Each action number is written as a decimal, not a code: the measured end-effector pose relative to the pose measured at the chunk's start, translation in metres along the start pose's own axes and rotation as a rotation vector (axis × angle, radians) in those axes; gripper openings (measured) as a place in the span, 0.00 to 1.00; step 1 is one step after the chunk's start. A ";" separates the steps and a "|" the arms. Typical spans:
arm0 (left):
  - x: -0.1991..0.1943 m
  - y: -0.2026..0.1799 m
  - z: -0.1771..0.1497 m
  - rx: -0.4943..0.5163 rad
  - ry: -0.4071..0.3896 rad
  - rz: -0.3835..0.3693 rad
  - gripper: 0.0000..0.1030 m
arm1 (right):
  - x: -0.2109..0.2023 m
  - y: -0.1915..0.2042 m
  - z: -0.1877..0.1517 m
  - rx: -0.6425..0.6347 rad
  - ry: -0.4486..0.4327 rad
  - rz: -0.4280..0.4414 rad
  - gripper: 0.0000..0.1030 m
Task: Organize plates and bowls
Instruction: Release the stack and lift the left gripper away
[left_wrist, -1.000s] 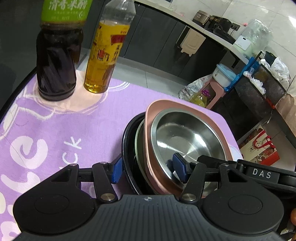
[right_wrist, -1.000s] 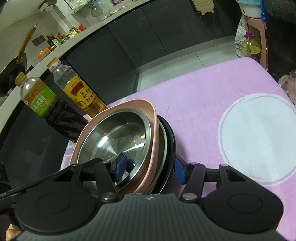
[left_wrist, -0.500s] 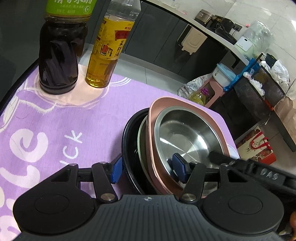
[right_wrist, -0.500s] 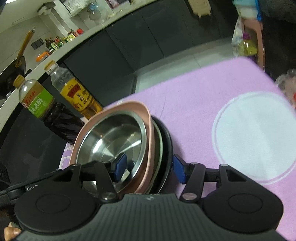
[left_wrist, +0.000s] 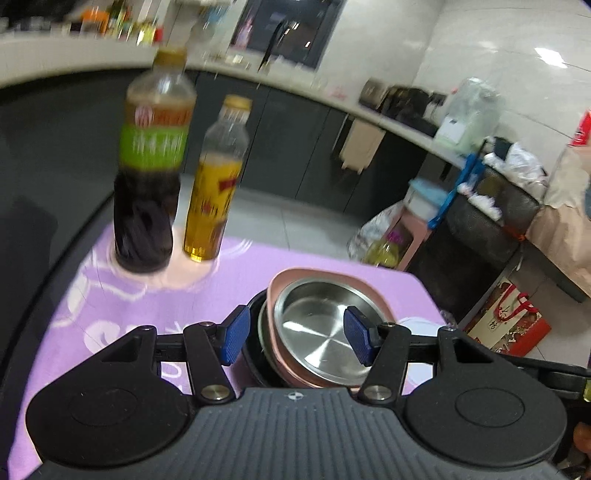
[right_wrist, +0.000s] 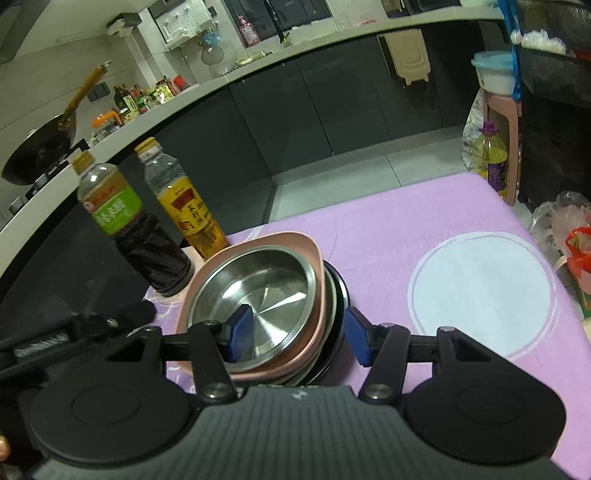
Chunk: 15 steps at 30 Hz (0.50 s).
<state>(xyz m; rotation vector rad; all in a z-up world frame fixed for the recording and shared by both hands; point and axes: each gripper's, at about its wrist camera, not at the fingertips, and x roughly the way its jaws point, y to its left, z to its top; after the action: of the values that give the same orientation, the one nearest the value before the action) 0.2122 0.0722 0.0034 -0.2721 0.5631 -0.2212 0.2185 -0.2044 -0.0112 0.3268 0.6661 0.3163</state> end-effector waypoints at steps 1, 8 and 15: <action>-0.007 -0.004 -0.003 0.016 -0.016 0.005 0.51 | -0.004 0.003 -0.002 -0.007 -0.004 -0.001 0.55; -0.045 -0.026 -0.022 0.106 -0.080 0.031 0.51 | -0.032 0.024 -0.022 -0.079 -0.035 -0.015 0.55; -0.079 -0.035 -0.043 0.120 -0.126 0.062 0.51 | -0.055 0.039 -0.040 -0.132 -0.091 -0.061 0.55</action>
<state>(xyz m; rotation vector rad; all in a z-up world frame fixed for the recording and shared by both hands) 0.1189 0.0526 0.0181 -0.1504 0.4313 -0.1758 0.1447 -0.1824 0.0051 0.1934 0.5620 0.2836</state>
